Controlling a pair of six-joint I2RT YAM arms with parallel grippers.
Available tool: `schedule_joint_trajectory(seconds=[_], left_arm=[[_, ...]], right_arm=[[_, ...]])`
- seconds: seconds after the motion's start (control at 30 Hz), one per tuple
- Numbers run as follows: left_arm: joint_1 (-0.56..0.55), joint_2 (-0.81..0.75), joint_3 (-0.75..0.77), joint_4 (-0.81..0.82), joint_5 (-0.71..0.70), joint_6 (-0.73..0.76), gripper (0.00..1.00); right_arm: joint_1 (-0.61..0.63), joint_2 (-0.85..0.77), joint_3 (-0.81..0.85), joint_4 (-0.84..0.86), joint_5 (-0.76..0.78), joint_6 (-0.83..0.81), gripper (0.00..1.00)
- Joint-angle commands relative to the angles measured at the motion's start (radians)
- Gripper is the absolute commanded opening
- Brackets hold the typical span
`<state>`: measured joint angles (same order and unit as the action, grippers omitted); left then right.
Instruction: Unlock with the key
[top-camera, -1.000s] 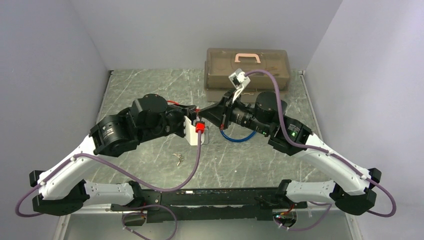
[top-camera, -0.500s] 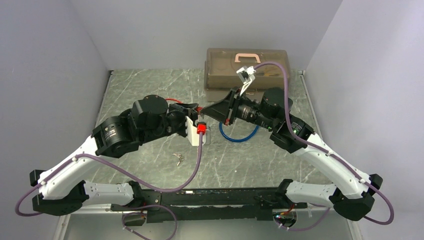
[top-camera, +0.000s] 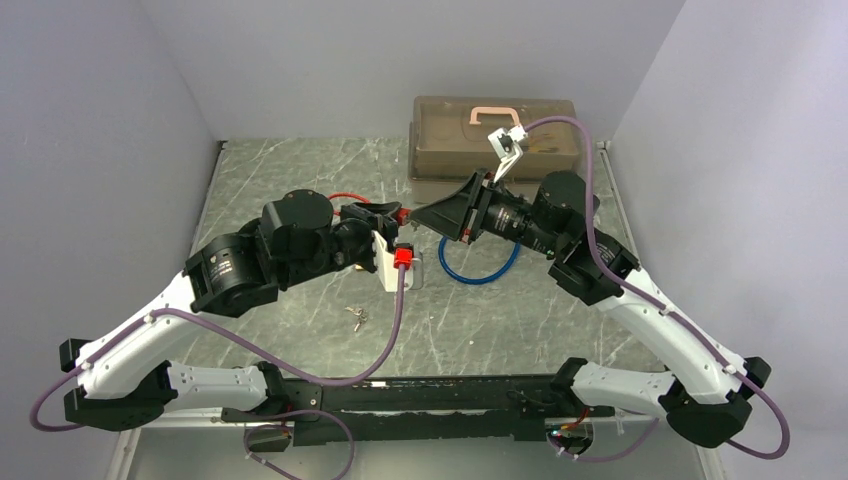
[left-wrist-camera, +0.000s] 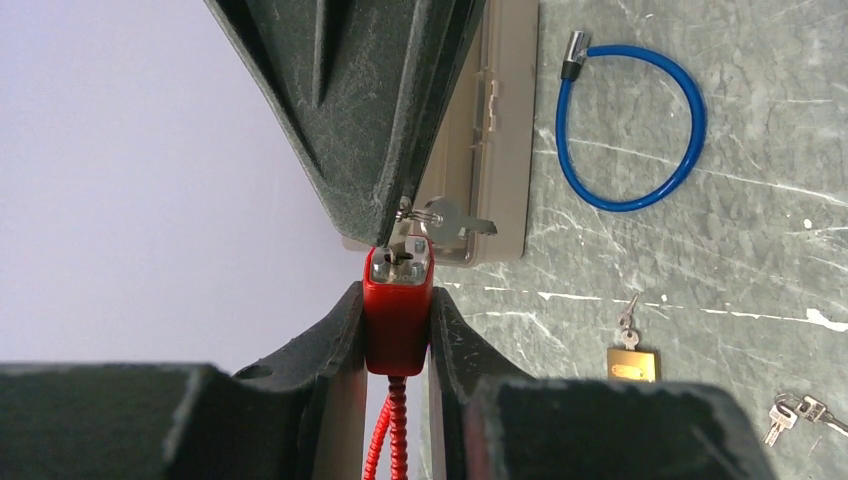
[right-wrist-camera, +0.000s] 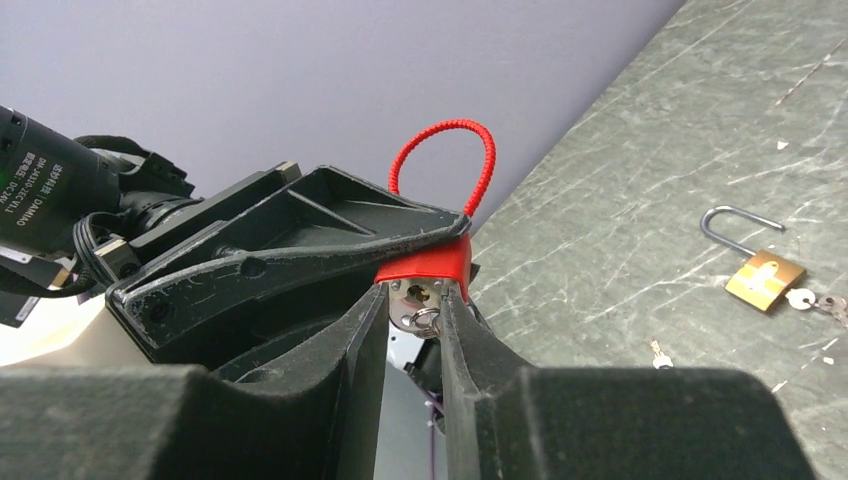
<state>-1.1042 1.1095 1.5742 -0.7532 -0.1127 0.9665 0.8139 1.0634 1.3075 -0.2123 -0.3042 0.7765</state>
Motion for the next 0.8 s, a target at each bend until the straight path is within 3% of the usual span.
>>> schedule_joint_trajectory(seconds=[0.0,0.33,0.47,0.6,0.77], left_arm=[[-0.009,-0.044,0.029,0.093,0.018,-0.013,0.0],[-0.009,-0.035,0.072,0.024,0.071,-0.066,0.0],[-0.009,-0.033,0.085,0.018,0.081,-0.08,0.0],[-0.009,-0.035,0.079,0.015,0.084,-0.076,0.0],[-0.009,-0.034,0.085,-0.007,0.103,-0.082,0.0]], right_arm=[[-0.018,-0.023,0.047,-0.089,0.051,-0.054,0.27],[-0.023,-0.042,0.14,-0.164,0.037,-0.256,0.29],[-0.023,-0.045,0.163,-0.189,0.04,-0.288,0.24],[-0.022,-0.045,0.139,-0.128,-0.045,-0.286,0.25],[-0.016,-0.049,0.141,-0.103,-0.134,-0.411,0.3]])
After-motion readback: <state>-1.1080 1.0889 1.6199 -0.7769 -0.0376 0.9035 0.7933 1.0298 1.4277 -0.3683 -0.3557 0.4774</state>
